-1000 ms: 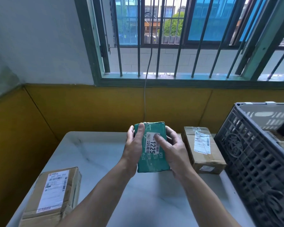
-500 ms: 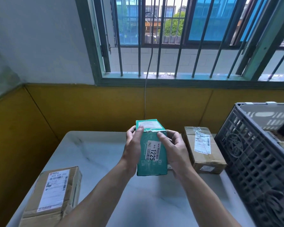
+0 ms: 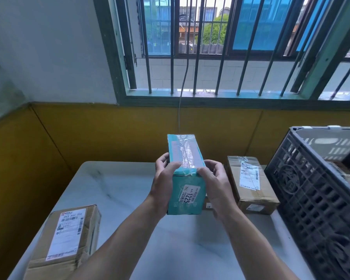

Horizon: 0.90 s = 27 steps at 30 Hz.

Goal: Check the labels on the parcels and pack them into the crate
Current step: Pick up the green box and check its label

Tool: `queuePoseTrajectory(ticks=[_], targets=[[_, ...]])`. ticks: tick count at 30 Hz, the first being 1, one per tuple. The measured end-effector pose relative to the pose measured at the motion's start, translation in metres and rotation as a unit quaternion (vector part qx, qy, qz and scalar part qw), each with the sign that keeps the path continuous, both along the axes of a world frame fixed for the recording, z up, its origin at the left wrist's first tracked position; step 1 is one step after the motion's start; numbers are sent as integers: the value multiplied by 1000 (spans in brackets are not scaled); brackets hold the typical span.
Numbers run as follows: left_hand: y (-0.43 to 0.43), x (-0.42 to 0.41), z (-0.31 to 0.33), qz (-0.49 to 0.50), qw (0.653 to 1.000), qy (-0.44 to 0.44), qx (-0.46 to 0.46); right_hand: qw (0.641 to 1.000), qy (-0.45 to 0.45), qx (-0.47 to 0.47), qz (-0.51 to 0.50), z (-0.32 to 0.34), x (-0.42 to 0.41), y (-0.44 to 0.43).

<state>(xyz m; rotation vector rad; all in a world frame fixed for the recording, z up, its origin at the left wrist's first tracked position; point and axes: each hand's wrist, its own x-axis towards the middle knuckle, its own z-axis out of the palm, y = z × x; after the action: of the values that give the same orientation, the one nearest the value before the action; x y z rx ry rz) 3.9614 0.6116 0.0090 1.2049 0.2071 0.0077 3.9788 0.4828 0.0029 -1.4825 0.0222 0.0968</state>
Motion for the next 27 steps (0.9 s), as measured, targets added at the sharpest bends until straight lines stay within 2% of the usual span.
queuePoseTrajectory(ticks=[11, 19, 27], targets=[[4, 2, -11, -11, 999, -1, 51, 1000, 8, 12, -20, -7, 9, -3], [10, -6, -20, 49, 995, -2, 89, 998, -3, -17, -52, -9, 7, -4], [5, -10, -22, -24, 996, -13, 83, 999, 17, 29, -41, -7, 8, -5]])
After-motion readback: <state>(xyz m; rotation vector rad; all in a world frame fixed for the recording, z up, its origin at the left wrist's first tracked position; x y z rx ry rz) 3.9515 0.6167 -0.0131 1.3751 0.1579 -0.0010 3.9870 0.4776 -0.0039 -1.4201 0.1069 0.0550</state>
